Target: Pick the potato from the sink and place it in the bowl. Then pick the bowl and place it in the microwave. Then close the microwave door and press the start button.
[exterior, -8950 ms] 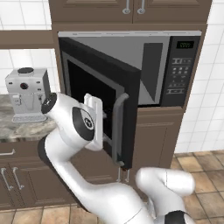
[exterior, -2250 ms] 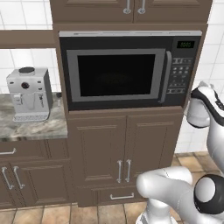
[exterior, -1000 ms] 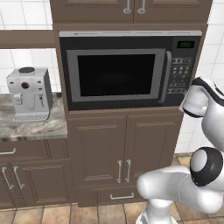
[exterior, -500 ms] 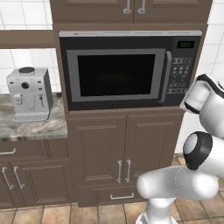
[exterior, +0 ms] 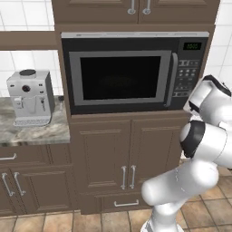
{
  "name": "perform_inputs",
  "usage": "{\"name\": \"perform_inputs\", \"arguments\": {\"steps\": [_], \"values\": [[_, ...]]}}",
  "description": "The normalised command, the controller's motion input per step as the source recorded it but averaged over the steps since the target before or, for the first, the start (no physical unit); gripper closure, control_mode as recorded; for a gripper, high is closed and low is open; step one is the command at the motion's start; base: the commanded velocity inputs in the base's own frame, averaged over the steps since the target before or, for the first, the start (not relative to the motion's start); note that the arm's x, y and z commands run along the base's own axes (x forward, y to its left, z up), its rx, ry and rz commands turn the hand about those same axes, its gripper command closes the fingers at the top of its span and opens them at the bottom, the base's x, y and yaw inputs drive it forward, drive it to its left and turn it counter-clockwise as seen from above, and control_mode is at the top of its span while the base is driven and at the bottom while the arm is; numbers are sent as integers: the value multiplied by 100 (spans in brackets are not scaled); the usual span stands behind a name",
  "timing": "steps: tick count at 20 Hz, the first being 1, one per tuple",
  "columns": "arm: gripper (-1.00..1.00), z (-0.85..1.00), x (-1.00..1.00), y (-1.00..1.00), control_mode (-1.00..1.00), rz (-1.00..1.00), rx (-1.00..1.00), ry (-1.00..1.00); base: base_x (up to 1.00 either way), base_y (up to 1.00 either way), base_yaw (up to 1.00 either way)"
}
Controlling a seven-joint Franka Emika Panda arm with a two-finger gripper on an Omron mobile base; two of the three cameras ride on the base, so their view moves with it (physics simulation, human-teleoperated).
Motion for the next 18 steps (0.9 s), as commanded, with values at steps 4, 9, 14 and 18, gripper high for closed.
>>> {"name": "perform_inputs", "arguments": {"steps": [4, 9, 14, 18], "values": [[100, -7, 35, 0, -100, 0, 0, -3, 0, 0, 0], [100, -20, 30, 0, -100, 0, 0, -5, 0, 0, 0], [100, -29, 9, -1, -100, 0, 0, -9, 0, 0, 0], [100, -31, 0, 0, -100, 0, 0, -11, 0, 0, 0]]}}
